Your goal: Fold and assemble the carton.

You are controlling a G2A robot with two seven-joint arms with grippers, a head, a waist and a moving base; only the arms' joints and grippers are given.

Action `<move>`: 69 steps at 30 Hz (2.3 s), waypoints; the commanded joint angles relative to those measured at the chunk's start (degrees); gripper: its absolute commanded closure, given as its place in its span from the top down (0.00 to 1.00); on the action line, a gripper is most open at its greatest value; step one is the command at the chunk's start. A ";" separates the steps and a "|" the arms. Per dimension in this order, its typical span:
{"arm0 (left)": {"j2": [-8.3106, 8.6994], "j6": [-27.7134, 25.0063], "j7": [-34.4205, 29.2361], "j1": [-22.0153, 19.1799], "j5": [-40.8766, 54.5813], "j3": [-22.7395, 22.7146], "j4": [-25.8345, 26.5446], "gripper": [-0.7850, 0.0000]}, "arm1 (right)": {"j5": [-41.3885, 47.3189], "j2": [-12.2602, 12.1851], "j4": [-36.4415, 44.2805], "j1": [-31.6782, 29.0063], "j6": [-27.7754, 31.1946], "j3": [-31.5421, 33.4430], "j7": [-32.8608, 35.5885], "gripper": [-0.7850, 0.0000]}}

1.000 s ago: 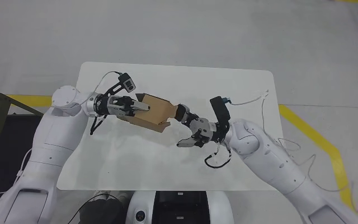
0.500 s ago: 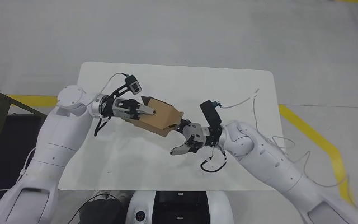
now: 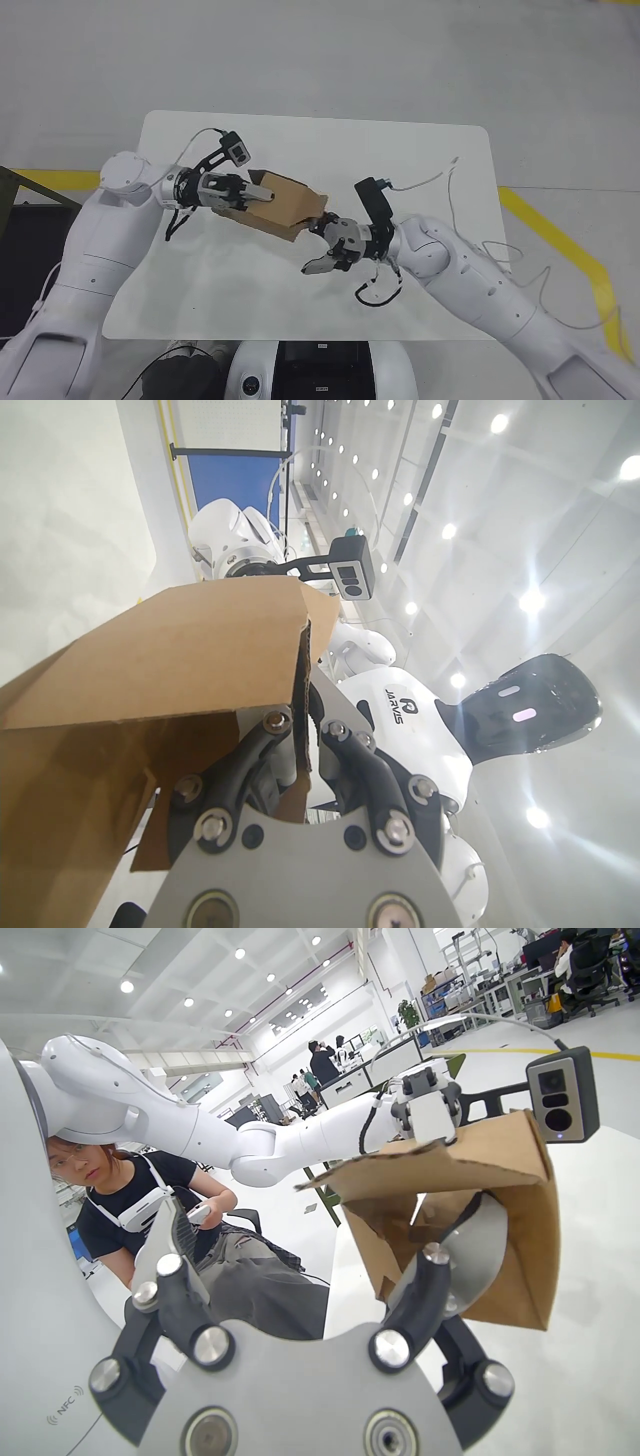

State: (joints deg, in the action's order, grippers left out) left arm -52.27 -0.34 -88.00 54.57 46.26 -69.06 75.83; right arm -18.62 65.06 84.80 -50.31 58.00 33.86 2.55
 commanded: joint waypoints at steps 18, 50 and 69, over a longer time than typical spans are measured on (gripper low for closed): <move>0.20 -3.69 3.48 0.35 1.40 -3.37 -3.01 0.00 | -1.54 -2.15 4.11 -2.82 0.00 2.35 -1.19 1.00; -0.25 -3.00 1.34 -0.14 -1.00 -3.02 -3.88 0.00 | 0.86 -2.19 4.50 -1.61 0.00 0.99 -1.09 1.00; -0.09 -4.14 2.03 -0.48 -8.99 -1.38 -3.64 0.00 | 1.75 -3.20 5.46 -2.35 0.00 3.38 -1.17 1.00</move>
State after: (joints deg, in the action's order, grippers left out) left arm -52.38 -4.47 -85.71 54.04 37.27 -70.41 71.97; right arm -16.95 61.82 90.69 -52.69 58.00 37.16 1.40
